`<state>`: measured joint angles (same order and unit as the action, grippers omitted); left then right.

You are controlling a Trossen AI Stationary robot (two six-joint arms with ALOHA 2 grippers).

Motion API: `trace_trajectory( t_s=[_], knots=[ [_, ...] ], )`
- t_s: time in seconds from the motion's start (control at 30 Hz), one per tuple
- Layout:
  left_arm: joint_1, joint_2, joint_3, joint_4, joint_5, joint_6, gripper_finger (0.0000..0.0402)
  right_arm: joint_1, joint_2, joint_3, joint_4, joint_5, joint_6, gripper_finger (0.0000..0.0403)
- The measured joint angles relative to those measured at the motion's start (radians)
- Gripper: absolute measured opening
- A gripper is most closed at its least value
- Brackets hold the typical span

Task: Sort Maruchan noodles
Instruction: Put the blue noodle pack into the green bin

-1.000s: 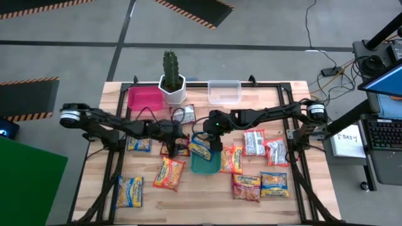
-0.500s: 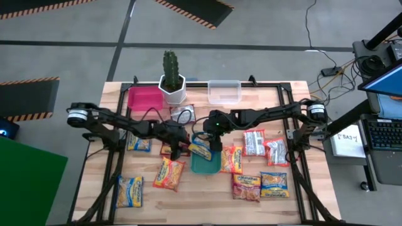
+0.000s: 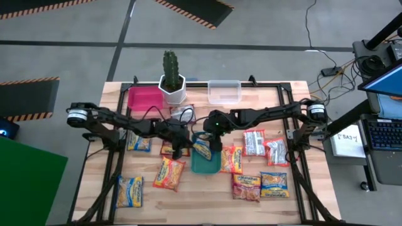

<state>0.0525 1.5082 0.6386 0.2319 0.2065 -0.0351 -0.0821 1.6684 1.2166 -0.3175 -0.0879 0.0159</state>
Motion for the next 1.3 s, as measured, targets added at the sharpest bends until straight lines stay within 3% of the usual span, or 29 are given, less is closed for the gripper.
trace_trajectory(
  t_s=[0.37,0.9,1.1,1.3],
  knots=[
    [0.002,0.000,0.109,-0.146,-0.049,0.154,0.0002,-0.012,-0.002,0.118,-0.192,-0.023,-0.138,0.0208],
    [0.004,0.001,0.179,-0.184,-0.144,0.403,0.0001,-0.023,-0.002,0.121,-0.135,-0.077,-0.276,0.0206],
    [0.004,0.001,0.194,-0.182,-0.298,0.445,0.0001,-0.023,-0.001,0.107,-0.107,-0.077,-0.262,0.0183],
    [0.005,0.001,0.195,-0.192,-0.314,0.464,0.0001,-0.028,0.045,0.105,-0.072,-0.068,-0.222,0.0147]
  ],
)
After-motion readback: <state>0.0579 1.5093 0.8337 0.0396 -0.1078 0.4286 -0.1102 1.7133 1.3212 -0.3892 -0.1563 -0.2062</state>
